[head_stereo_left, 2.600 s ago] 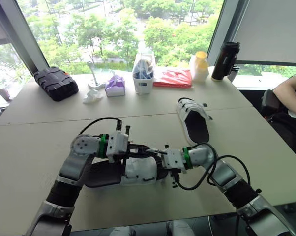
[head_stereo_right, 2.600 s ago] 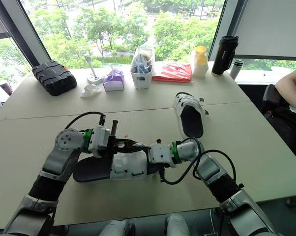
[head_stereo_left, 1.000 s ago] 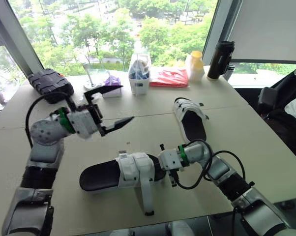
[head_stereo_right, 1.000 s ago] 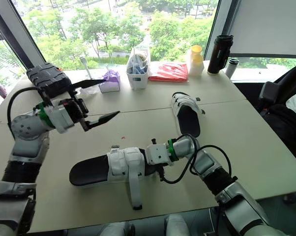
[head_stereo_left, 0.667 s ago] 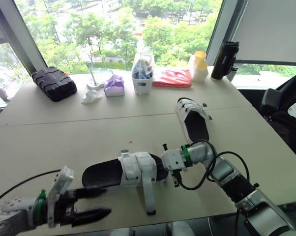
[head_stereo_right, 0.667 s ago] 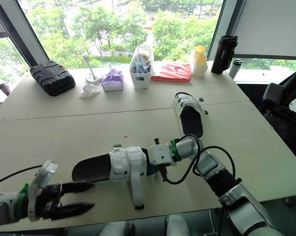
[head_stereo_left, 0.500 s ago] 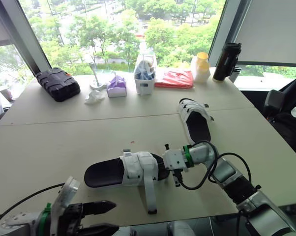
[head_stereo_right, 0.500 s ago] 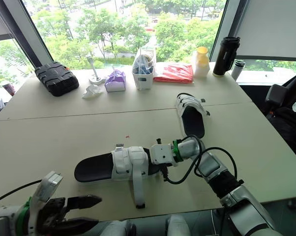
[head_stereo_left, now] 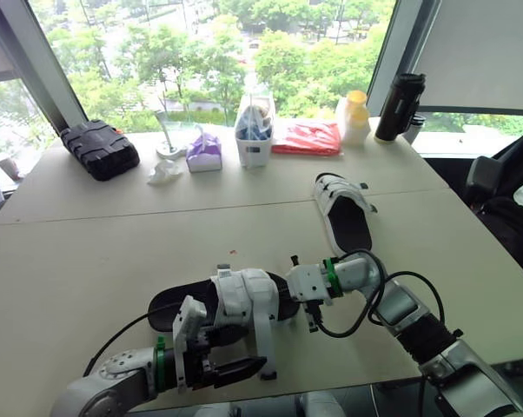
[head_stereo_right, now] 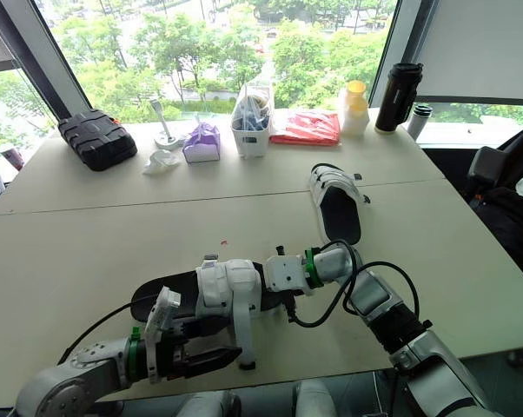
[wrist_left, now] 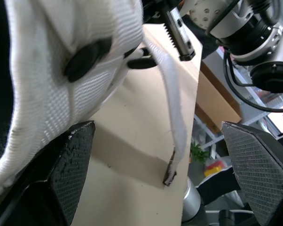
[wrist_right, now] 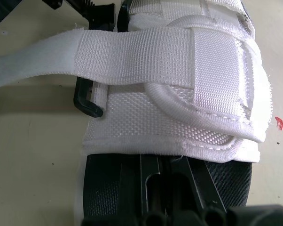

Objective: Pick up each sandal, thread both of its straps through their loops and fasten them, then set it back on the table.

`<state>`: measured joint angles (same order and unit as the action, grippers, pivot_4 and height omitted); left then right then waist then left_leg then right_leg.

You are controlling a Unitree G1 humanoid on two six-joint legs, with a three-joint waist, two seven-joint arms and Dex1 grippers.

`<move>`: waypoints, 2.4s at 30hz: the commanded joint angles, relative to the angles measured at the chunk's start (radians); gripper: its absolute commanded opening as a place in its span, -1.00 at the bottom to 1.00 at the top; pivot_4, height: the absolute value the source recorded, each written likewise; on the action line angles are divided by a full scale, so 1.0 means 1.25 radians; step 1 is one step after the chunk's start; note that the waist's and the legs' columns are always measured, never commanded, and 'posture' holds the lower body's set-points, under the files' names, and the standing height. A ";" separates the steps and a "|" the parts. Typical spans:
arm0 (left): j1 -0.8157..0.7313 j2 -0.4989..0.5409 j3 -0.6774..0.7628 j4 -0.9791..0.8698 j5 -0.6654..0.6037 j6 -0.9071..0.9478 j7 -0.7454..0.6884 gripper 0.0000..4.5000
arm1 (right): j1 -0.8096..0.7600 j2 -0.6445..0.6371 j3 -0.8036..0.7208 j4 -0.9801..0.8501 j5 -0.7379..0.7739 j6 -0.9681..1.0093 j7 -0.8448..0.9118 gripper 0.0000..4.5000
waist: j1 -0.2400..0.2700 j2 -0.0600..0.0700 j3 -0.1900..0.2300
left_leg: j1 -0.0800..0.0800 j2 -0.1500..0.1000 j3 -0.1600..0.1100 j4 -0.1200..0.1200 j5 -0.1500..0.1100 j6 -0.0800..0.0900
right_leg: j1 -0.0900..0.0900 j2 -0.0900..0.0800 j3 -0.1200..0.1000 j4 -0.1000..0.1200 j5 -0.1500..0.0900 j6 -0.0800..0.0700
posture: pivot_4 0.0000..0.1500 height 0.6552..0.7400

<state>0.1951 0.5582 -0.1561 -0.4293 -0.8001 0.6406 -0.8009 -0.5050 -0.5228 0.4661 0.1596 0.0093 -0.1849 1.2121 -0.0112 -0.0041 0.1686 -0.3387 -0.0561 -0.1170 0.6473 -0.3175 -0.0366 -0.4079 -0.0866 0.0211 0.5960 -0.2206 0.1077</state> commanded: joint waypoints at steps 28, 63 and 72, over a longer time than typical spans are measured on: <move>-0.052 -0.119 -0.043 0.019 0.010 0.038 -0.005 -0.20 | 0.037 -0.032 0.043 0.022 -0.067 0.021 0.028 -1.00 | 0.001 0.000 0.000 | 0.000 0.000 0.000 0.000 0.000 0.000 | 0.000 -0.001 0.000 0.000 0.000 0.001 | 1.00 1.00; -0.353 0.042 0.206 0.231 -0.296 0.287 -0.098 -0.98 | 0.024 -0.019 0.048 0.051 -0.087 -0.001 0.000 -1.00 | -0.001 0.000 -0.001 | 0.000 -0.001 -0.001 0.000 0.000 0.000 | 0.000 0.000 -0.001 0.001 -0.001 0.001 | 1.00 1.00; -0.432 -0.129 0.187 0.245 -0.299 0.296 0.019 -0.98 | 0.021 -0.017 0.051 0.057 -0.086 -0.003 -0.008 -1.00 | -0.002 -0.001 -0.002 | 0.000 -0.001 -0.001 0.000 0.001 -0.001 | 0.000 0.000 0.000 0.000 0.002 0.004 | 1.00 1.00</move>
<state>-0.3398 0.4028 0.0773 -0.0985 -1.1673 1.0147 -0.7915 -0.5126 -0.5268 0.4842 0.1548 -0.0175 -0.2222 1.1950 -0.0143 -0.0056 0.1663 -0.3386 -0.0572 -0.1184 0.6478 -0.3166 -0.0383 -0.4077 -0.0866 0.0205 0.5966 -0.2186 0.1130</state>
